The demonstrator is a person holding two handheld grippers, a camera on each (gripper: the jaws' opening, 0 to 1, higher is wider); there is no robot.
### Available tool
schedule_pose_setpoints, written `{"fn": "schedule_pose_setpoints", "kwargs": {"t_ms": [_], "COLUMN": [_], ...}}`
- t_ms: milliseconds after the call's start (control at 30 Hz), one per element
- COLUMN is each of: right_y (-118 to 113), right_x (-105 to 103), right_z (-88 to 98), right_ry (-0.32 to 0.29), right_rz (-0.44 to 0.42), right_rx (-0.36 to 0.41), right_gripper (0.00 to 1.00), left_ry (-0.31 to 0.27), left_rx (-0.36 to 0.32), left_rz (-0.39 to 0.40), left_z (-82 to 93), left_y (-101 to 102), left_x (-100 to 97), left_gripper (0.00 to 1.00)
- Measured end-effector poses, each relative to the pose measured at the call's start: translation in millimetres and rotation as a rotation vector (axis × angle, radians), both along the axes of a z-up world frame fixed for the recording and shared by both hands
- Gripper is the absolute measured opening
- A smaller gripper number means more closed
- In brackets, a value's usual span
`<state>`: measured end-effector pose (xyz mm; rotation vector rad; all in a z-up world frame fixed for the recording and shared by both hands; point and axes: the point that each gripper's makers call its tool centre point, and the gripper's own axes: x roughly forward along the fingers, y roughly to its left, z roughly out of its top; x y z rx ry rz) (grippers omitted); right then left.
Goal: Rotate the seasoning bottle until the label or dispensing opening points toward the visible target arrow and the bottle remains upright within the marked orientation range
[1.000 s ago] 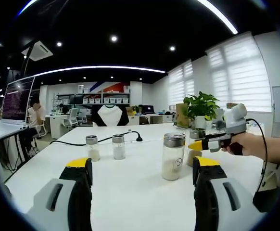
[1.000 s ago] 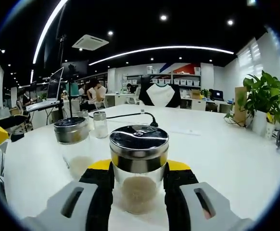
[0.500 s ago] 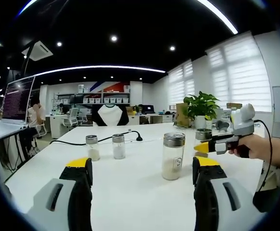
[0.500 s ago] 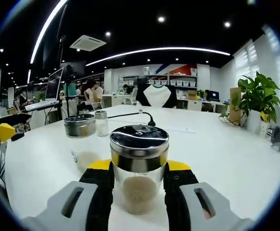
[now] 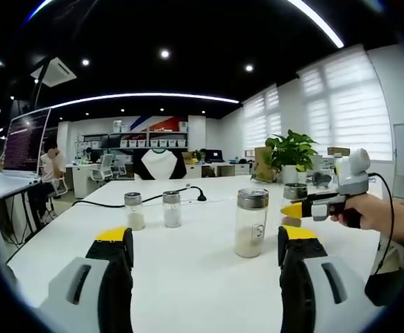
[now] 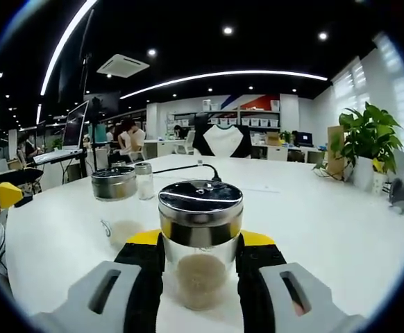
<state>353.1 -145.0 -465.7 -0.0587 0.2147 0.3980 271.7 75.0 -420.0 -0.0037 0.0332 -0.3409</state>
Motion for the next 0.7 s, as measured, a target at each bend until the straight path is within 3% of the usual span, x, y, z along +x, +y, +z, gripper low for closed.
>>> {"fn": "schedule_pose_setpoints", "kwargs": {"t_ms": [700], "right_y": [-1.7], "right_x": [2.5], "right_z": [1.4], "right_ry": [-0.009], "right_rz": [0.082], "right_rx": [0.007], "right_gripper": [0.39], "left_ry": [-0.002], "left_rx": [-0.015], "left_rz": [-0.004], "left_z": [2.5], "left_y": [-3.0], "left_x": [0.1], "left_gripper": [0.91]}}
